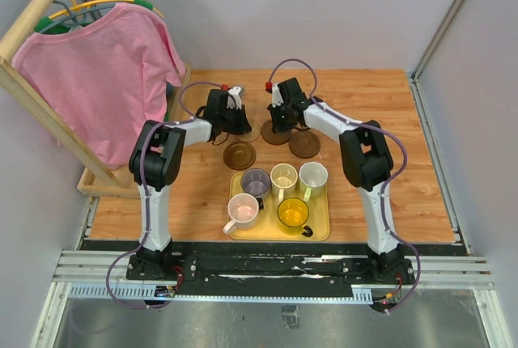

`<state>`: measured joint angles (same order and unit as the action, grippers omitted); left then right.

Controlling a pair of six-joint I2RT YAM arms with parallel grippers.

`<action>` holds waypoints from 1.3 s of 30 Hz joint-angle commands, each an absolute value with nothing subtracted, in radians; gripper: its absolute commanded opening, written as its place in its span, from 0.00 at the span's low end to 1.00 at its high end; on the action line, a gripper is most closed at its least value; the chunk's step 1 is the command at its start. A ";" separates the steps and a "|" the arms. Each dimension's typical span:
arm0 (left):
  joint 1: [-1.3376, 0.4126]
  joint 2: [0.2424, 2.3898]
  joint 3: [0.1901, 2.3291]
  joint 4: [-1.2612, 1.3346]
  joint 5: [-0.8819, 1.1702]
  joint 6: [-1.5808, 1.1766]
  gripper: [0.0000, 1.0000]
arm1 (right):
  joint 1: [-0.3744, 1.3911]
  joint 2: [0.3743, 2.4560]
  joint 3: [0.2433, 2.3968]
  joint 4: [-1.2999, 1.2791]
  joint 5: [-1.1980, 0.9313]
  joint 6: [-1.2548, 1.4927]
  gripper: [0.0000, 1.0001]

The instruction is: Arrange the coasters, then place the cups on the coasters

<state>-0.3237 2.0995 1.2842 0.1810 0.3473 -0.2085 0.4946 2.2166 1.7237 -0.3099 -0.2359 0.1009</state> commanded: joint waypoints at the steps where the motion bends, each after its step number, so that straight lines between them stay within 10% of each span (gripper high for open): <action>1: -0.330 2.134 1.362 0.008 0.349 -0.198 0.09 | 0.489 2.269 1.808 -0.389 -0.219 0.112 0.01; 21: -0.240 2.311 1.710 -0.290 0.273 -0.155 0.11 | 0.375 2.567 2.330 -0.566 -0.277 0.132 0.01; 39: -0.153 2.117 1.489 -0.214 0.296 -0.153 0.11 | 0.402 2.210 1.935 -0.458 -0.232 0.002 0.05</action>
<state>-0.1528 2.2009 1.5883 -0.1982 0.2886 -0.1574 0.3820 2.2791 2.0281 -0.4568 -0.2455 0.0334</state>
